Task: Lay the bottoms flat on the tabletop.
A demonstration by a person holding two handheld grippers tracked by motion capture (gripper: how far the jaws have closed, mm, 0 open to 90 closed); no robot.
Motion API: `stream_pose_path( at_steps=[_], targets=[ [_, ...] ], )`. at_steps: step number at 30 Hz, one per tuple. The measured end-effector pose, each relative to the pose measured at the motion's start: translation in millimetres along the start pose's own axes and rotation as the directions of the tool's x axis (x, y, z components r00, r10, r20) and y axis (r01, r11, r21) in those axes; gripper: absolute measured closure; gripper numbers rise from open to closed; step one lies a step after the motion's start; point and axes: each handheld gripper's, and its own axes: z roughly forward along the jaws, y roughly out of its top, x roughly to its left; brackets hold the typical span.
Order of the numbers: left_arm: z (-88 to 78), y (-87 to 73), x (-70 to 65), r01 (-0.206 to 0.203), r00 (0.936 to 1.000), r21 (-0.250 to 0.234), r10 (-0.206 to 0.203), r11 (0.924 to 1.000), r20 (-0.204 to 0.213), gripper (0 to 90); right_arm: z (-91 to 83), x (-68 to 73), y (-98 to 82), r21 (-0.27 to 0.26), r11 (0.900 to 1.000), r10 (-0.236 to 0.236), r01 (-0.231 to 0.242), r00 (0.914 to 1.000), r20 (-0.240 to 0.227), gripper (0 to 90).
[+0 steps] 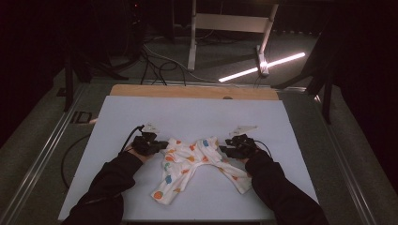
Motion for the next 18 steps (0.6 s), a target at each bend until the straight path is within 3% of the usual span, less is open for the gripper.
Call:
stream_pose_path(
  at_steps=[7,11,13,16,18],
  targets=[
    [0.8,1.8,1.4,0.000,1.0000,-0.006,0.000,1.0000,0.004,89.4,25.8,-0.4,13.3,0.041,0.999,0.018,-0.017,0.9998,-0.007,57.7],
    [1.0,2.1,1.4,0.000,1.0000,-0.010,0.000,0.9999,0.006,89.3,36.7,1.3,15.2,0.089,0.996,0.016,-0.017,0.9999,0.005,60.0],
    [1.0,2.2,1.7,-0.003,0.9999,-0.009,0.003,1.0000,0.011,89.3,39.1,3.2,15.5,0.099,0.995,0.011,-0.012,0.9999,0.005,66.9],
    [0.9,2.0,2.3,0.005,0.9999,-0.017,-0.005,0.9998,0.015,89.4,39.3,5.8,17.3,0.101,0.995,0.001,-0.002,0.9999,0.014,86.8],
    [-0.2,3.3,3.5,0.002,0.9999,-0.022,-0.002,0.9998,0.011,89.4,36.4,7.8,19.5,0.093,0.995,-0.024,0.020,0.9990,0.038,88.5]
  ],
)
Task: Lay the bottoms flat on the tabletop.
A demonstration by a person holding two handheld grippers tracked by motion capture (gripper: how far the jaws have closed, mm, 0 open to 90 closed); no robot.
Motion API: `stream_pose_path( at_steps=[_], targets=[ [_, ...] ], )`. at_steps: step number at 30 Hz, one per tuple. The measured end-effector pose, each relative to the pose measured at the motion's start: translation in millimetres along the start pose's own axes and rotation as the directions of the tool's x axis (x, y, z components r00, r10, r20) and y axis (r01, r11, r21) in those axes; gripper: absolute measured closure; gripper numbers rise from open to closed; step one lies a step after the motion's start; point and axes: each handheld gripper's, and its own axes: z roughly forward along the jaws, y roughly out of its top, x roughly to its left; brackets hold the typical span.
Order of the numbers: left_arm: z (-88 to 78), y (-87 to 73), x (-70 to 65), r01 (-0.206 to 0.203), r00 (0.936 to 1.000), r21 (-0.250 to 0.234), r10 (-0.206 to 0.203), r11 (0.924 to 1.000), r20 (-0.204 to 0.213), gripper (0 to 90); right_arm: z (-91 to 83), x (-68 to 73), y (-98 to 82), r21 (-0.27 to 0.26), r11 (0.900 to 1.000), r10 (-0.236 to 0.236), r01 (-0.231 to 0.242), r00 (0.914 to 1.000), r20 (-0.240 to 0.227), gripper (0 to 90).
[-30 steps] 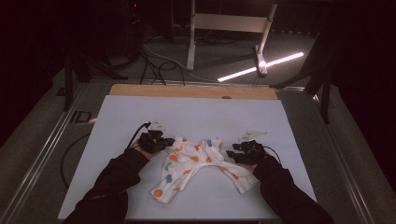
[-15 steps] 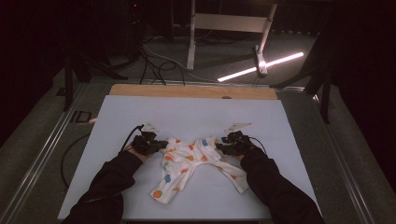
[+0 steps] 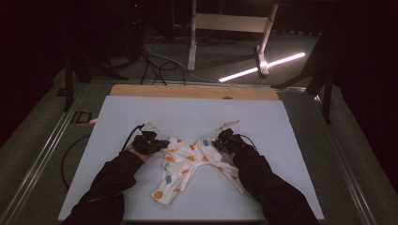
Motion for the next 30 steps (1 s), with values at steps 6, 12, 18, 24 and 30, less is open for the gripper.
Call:
stream_pose_path(
  at_steps=[6,12,18,24,30],
  targets=[
    [-1.4,12.8,6.3,-0.006,0.9995,-0.038,0.005,0.9993,-0.033,89.4,-29.2,-10.2,9.9,-0.109,0.994,0.007,-0.006,0.9999,0.008,88.4],
    [4.4,35.5,13.9,-0.024,0.9953,-0.079,0.016,0.9966,-0.095,89.4,-55.7,-18.0,24.7,-0.191,0.981,0.032,-0.026,0.9991,0.028,88.3],
    [20.9,52.1,24.8,-0.011,0.9893,-0.090,-0.002,0.9958,-0.146,89.4,-48.2,-28.6,32.2,-0.160,0.987,0.051,-0.032,0.9924,0.113,88.3],
    [35.4,56.2,34.3,0.004,0.9810,-0.076,-0.018,0.9971,-0.193,89.4,-25.6,-43.4,35.5,-0.135,0.987,0.106,-0.085,0.9817,0.158,88.4],
    [54.6,59.0,38.0,0.019,0.9763,-0.050,-0.029,0.9986,-0.214,89.3,-1.8,-49.2,34.6,-0.071,0.990,0.133,-0.122,0.9738,0.185,88.3]
  ],
)
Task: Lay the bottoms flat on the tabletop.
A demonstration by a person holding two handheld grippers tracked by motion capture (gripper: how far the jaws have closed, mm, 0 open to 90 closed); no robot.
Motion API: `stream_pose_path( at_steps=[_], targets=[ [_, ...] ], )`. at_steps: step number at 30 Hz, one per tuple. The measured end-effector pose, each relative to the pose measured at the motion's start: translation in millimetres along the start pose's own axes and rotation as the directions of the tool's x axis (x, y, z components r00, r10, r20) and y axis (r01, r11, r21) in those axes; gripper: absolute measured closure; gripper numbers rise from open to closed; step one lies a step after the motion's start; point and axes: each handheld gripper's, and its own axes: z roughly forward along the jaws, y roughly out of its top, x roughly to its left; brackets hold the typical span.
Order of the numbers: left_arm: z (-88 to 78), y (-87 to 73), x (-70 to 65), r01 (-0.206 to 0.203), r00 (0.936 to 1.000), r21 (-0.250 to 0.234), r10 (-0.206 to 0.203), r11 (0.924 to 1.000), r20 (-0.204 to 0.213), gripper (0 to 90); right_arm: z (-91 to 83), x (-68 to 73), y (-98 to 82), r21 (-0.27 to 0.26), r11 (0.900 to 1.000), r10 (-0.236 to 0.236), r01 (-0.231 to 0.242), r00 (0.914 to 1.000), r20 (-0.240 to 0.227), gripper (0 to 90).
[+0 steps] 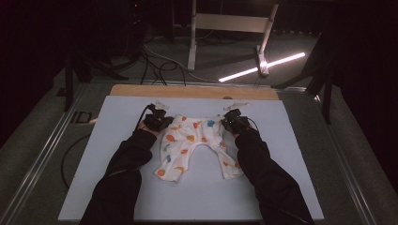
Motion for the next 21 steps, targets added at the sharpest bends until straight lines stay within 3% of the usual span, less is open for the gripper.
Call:
stream_pose_path(
  at_steps=[5,10,13,15,18,21],
  targets=[
    [10.9,2.4,-1.3,0.003,1.0000,0.015,-0.003,0.9999,0.002,89.3,11.9,-4.0,-2.9,0.049,0.999,0.021,-0.022,0.9991,0.036,88.3],
    [17.5,1.2,-1.5,0.006,0.9999,0.039,-0.007,0.9992,0.011,88.8,19.5,-7.2,-5.9,0.062,0.997,0.047,-0.049,0.9986,0.022,87.1],
    [18.8,0.1,-1.6,-0.001,0.9999,0.056,0.001,0.9985,0.013,87.8,21.1,-8.3,-7.0,0.062,0.997,0.040,-0.041,0.9991,0.015,83.9],
    [18.0,-0.2,-1.5,-0.001,0.9999,0.053,0.001,0.9986,0.012,78.9,20.1,-8.1,-7.0,0.056,0.998,0.039,-0.040,0.9990,0.020,75.6],
    [13.9,-0.3,-0.4,0.020,0.9993,0.050,-0.022,0.9985,0.030,54.5,16.4,-9.6,-7.2,0.039,0.998,0.054,-0.056,0.9978,0.039,62.2],
    [9.0,1.0,-0.5,0.026,0.9981,0.055,-0.029,0.9981,0.054,38.0,11.3,-12.5,-7.6,0.029,0.998,0.062,-0.063,0.9977,0.028,51.0]
  ],
)
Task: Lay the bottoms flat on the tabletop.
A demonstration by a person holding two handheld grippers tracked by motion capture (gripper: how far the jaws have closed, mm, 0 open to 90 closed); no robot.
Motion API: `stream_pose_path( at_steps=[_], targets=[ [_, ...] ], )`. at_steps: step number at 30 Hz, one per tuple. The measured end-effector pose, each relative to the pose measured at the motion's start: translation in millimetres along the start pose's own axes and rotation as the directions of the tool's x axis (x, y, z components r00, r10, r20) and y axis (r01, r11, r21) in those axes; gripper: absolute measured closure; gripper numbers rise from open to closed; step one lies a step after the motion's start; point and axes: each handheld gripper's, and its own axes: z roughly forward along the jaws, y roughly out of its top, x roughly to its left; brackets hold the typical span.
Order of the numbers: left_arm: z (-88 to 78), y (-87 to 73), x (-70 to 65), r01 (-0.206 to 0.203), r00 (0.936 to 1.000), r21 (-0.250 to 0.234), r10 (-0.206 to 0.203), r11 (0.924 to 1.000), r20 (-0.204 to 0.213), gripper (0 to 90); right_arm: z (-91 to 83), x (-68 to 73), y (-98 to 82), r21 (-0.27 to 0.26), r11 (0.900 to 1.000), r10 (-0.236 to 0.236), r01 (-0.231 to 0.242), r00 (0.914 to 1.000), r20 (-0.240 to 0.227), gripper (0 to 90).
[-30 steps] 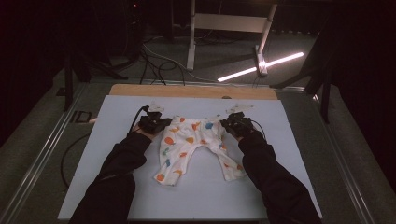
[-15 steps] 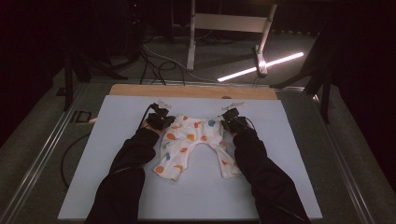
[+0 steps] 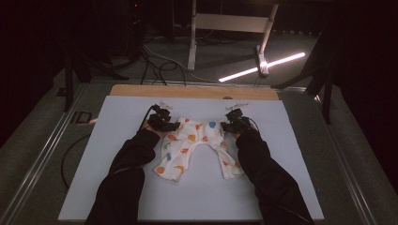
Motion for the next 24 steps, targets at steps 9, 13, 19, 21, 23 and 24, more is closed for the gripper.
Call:
stream_pose_path(
  at_steps=[9,13,19,21,23,24],
  targets=[
    [-18.4,2.1,-2.7,0.013,0.9963,-0.023,-0.011,0.9996,0.085,13.6,-19.3,-3.2,2.6,-0.044,0.999,0.014,-0.018,0.9967,-0.080,22.9],
    [-27.5,2.0,-6.1,-0.015,0.9925,-0.028,0.018,0.9995,0.121,3.1,-33.1,-6.2,1.9,-0.088,0.995,0.022,-0.038,0.9855,-0.168,13.5],
    [-40.3,-0.2,-10.8,-0.030,0.9878,-0.033,0.035,0.9990,0.152,0.3,-41.2,-7.3,-0.9,-0.088,0.996,0.005,-0.022,0.9818,-0.190,10.7],
    [-45.1,-0.3,-12.6,-0.040,0.9870,-0.036,0.045,0.9986,0.155,0.2,-43.6,-7.7,-2.0,-0.089,0.996,-0.001,-0.017,0.9817,-0.191,10.3],
    [-50.5,-0.1,-14.6,-0.047,0.9854,-0.045,0.054,0.9979,0.161,0.3,-46.5,-8.0,-3.2,-0.097,0.995,-0.008,-0.012,0.9799,-0.200,10.3],
    [-52.9,0.0,-15.9,-0.052,0.9844,-0.049,0.059,0.9974,0.166,0.2,-48.0,-8.1,-4.2,-0.103,0.995,-0.012,-0.009,0.9797,-0.200,10.3]
  ],
)
